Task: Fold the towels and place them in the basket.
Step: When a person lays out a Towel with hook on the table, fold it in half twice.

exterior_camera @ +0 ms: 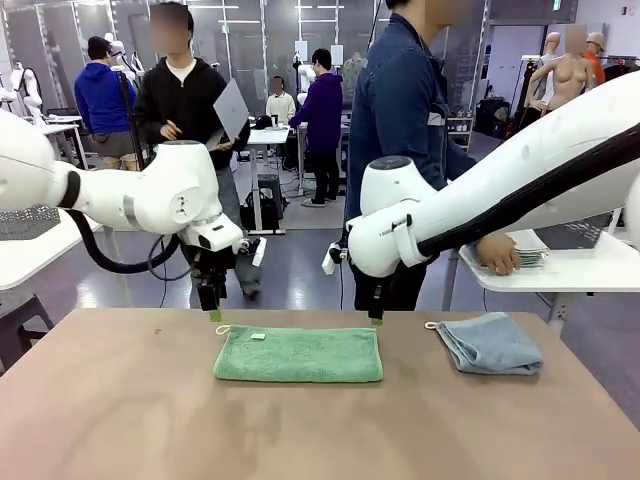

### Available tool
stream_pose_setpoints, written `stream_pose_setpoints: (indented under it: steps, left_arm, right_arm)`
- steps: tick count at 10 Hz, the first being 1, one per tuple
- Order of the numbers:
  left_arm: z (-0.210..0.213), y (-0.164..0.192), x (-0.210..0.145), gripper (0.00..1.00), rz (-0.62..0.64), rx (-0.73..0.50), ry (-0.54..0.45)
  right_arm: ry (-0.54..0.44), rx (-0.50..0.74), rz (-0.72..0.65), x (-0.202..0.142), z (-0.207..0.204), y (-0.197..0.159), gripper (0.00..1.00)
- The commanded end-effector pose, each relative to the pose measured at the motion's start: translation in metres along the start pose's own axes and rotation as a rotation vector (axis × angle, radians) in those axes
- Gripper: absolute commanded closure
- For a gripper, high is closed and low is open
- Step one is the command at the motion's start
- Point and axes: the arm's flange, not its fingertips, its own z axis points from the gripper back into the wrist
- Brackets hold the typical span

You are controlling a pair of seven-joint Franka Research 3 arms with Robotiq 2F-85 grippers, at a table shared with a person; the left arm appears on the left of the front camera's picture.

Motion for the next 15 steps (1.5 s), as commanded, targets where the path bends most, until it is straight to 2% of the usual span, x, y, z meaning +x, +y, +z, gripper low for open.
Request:
stream_pose_setpoints:
  steps: [1,2,3,4,5,6,7,9,11,13,15]
  left_arm:
    - [0.035,-0.042,-0.029,0.14,-0.052,-0.075,-0.054]
    - [0.048,-0.053,-0.038,0.14,-0.055,-0.071,-0.087]
    - [0.057,-0.063,-0.045,0.07,-0.064,-0.062,-0.11]
    - [0.064,-0.074,-0.053,0.0,-0.072,-0.068,-0.151]
    - [0.066,-0.076,-0.059,0.0,-0.076,-0.08,-0.202]
    - [0.066,-0.076,-0.065,0.0,-0.083,-0.087,-0.244]
    - [0.063,-0.073,-0.069,0.0,-0.097,-0.091,-0.277]
    - [0.057,-0.075,-0.077,0.0,-0.092,-0.109,-0.311]
    - [0.053,-0.073,-0.081,0.0,-0.106,-0.116,-0.346]
    - [0.046,-0.067,-0.087,0.0,-0.114,-0.129,-0.412]
    - [0.043,-0.062,-0.095,0.0,-0.071,-0.154,-0.51]
  right_arm:
    - [-0.014,0.083,-0.091,-0.036,0.043,0.027,0.15]
    - [-0.03,0.093,-0.11,-0.049,0.059,0.034,0.15]
    - [-0.032,0.126,-0.146,-0.057,0.072,0.041,0.15]
    - [-0.035,0.141,-0.188,-0.063,0.082,0.05,0.0]
    - [-0.048,0.213,-0.238,-0.067,0.085,0.053,0.0]
    - [-0.066,0.282,-0.342,-0.071,0.085,0.051,0.0]
    - [-0.039,0.349,-0.534,-0.073,0.083,0.044,0.0]
    - [-0.055,0.523,-0.827,-0.078,0.076,0.041,0.0]
    - [-0.155,0.606,-0.99,-0.084,0.07,0.045,0.0]
    - [-0.298,0.626,-1.066,-0.096,0.069,0.048,0.0]
    - [-0.354,0.657,-1.142,-0.106,0.066,0.054,0.0]
